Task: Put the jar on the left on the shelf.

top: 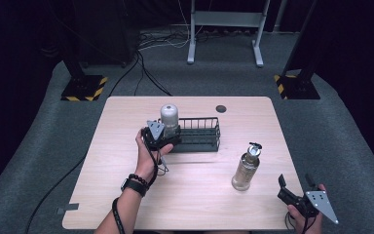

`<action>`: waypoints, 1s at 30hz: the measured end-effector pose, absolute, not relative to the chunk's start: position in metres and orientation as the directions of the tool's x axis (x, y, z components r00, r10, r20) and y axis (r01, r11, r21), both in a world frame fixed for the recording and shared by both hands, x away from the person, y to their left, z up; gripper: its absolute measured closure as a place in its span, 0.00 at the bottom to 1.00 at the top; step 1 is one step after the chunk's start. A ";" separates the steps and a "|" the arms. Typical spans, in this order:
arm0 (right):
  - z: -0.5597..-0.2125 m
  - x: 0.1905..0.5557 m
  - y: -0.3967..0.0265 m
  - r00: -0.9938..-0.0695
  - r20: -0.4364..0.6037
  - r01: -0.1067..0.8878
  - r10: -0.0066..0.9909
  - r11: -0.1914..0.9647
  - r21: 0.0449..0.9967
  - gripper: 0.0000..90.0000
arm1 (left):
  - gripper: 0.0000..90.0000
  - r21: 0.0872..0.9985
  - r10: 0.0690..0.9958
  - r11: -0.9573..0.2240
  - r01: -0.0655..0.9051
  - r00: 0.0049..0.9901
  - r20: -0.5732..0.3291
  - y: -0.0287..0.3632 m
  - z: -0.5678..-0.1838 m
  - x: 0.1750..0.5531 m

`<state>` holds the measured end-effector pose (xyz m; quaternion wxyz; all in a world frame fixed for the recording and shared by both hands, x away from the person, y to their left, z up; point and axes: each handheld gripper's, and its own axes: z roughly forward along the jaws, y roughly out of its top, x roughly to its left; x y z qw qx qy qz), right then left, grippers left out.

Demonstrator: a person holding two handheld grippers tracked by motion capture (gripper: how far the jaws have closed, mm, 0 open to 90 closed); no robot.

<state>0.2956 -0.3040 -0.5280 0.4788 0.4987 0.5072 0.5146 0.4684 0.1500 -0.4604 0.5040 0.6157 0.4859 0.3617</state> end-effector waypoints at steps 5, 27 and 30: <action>-0.528 0.296 -0.304 -0.043 0.027 0.013 0.999 -0.027 1.000 0.08 | 0.07 0.974 0.965 -0.009 0.227 0.259 -0.051 0.154 -0.465 0.464; -0.528 0.296 -0.304 -0.038 0.027 0.013 0.999 -0.027 1.000 0.08 | 0.09 0.980 0.969 0.020 0.198 0.239 -0.068 0.168 -0.478 0.445; -0.528 0.296 -0.304 -0.038 0.028 0.013 0.999 -0.027 1.000 0.08 | 0.09 0.981 0.969 0.025 0.194 0.238 -0.071 0.170 -0.479 0.443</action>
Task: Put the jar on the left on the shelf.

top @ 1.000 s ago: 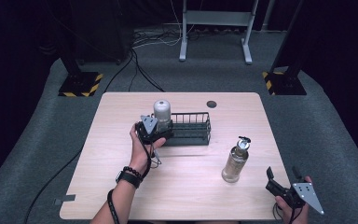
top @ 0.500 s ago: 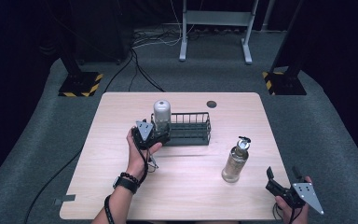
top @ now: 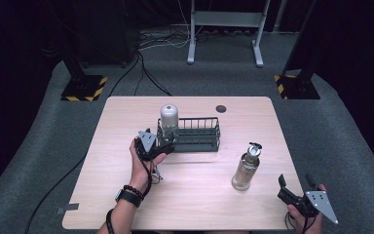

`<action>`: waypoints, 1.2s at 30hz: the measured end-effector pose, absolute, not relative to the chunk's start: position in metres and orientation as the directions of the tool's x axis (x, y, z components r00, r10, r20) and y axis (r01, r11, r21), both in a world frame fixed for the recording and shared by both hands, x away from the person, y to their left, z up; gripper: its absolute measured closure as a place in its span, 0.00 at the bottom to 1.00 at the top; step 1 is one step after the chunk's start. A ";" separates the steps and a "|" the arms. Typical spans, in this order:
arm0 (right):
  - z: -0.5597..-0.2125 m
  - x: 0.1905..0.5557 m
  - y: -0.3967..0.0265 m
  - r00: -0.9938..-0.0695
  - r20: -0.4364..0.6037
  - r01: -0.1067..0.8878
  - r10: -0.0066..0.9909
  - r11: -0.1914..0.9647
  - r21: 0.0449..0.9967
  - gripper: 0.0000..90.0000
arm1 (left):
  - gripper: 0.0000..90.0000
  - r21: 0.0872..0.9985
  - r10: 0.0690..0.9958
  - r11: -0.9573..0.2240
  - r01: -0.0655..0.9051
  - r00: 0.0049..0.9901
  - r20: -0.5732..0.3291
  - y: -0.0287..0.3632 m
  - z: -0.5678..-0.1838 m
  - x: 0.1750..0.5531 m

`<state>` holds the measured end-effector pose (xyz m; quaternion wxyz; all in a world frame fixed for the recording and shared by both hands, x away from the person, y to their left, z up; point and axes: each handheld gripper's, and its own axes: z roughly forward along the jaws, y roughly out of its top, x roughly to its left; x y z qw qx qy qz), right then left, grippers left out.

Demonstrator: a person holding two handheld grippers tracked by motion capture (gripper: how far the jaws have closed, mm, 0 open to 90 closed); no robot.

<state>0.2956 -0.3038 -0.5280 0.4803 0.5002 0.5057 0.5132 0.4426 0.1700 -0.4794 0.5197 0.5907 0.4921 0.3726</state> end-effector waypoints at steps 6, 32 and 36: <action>-0.528 0.296 -0.304 -0.037 0.027 0.012 0.999 -0.027 1.000 0.08 | 0.09 0.981 0.968 0.025 0.192 0.240 -0.072 0.174 -0.483 0.438; -0.528 0.296 -0.304 -0.033 0.028 0.013 0.999 -0.028 1.000 0.08 | 0.09 0.981 0.965 0.025 0.191 0.251 -0.074 0.196 -0.503 0.417; -0.528 0.296 -0.304 -0.032 0.028 0.013 0.999 -0.028 1.000 0.08 | 0.09 0.980 0.965 0.027 0.195 0.250 -0.076 0.198 -0.506 0.415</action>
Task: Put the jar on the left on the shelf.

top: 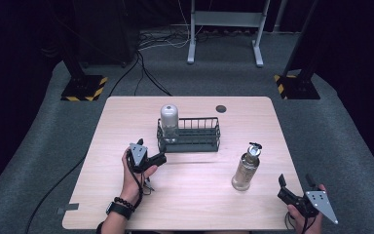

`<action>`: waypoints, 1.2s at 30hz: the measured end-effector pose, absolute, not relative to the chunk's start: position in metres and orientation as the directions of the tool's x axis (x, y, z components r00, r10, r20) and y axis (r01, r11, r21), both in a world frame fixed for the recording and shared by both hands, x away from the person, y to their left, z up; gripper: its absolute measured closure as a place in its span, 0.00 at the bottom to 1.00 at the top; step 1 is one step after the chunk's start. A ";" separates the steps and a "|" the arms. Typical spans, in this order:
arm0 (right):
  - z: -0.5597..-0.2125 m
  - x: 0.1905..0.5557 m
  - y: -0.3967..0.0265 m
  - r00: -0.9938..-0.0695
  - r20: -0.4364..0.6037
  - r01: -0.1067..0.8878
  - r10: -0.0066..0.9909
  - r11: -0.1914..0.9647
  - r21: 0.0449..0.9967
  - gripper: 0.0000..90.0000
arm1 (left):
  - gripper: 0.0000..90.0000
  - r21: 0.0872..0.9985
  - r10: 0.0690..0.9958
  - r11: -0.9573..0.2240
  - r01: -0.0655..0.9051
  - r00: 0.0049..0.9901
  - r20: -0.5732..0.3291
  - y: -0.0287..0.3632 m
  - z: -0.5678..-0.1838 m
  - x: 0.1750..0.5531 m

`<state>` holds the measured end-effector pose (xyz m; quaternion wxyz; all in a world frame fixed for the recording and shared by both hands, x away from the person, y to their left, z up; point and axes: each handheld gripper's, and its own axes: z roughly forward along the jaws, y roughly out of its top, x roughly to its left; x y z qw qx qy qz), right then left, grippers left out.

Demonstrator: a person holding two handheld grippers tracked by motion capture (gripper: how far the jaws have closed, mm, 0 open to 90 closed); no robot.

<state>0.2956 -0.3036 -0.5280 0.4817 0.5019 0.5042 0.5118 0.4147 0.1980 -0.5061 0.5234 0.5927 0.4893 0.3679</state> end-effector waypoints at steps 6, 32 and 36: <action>-0.528 0.296 -0.304 -0.031 0.028 0.013 0.999 -0.028 1.000 0.08 | 0.09 0.980 0.967 0.034 0.197 0.243 -0.082 0.203 -0.509 0.412; -0.528 0.295 -0.303 -0.027 0.027 0.012 0.999 -0.026 1.000 0.08 | 0.12 0.977 0.972 0.020 0.210 0.224 -0.068 0.224 -0.524 0.396; -0.528 0.295 -0.303 -0.026 0.027 0.013 0.999 -0.027 1.000 0.08 | 0.12 0.977 0.973 0.022 0.210 0.219 -0.069 0.227 -0.524 0.394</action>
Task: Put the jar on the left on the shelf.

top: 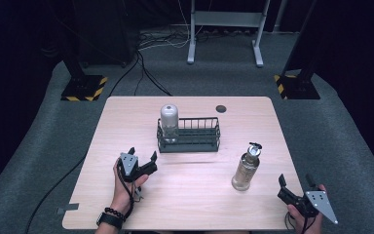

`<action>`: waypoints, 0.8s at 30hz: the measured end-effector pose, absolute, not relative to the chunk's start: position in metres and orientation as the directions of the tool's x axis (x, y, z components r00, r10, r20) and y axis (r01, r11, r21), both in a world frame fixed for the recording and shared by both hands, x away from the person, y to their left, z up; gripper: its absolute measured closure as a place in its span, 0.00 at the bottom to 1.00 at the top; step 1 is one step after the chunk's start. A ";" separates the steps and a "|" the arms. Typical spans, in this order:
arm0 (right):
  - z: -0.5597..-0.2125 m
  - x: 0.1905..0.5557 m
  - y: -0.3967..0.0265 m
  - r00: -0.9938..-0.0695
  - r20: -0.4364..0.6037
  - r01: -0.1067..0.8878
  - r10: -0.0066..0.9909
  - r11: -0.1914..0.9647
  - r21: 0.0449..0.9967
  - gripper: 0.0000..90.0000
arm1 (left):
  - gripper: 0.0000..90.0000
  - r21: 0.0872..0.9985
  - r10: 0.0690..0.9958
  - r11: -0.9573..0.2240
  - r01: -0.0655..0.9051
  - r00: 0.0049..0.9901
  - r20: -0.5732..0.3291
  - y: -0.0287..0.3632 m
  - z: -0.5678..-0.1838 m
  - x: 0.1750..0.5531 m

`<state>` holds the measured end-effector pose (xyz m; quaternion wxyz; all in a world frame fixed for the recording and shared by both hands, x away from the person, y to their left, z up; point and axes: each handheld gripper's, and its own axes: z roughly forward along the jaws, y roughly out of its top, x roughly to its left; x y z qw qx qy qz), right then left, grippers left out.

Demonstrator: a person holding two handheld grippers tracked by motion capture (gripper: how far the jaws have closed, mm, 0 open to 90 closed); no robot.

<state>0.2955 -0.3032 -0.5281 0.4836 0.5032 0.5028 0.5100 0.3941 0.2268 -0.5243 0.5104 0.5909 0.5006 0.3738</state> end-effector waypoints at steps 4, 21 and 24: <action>-0.528 0.295 -0.303 -0.024 0.026 0.012 0.999 -0.026 1.000 0.08 | 0.12 0.976 0.973 0.031 0.213 0.215 -0.078 0.232 -0.524 0.392; -0.528 0.295 -0.303 -0.020 0.025 0.010 0.999 -0.025 1.000 0.08 | 0.12 0.977 0.974 0.035 0.212 0.211 -0.081 0.245 -0.525 0.380; -0.528 0.295 -0.303 -0.019 0.025 0.009 0.999 -0.025 1.000 0.08 | 0.12 0.976 0.974 0.049 0.212 0.206 -0.094 0.248 -0.525 0.378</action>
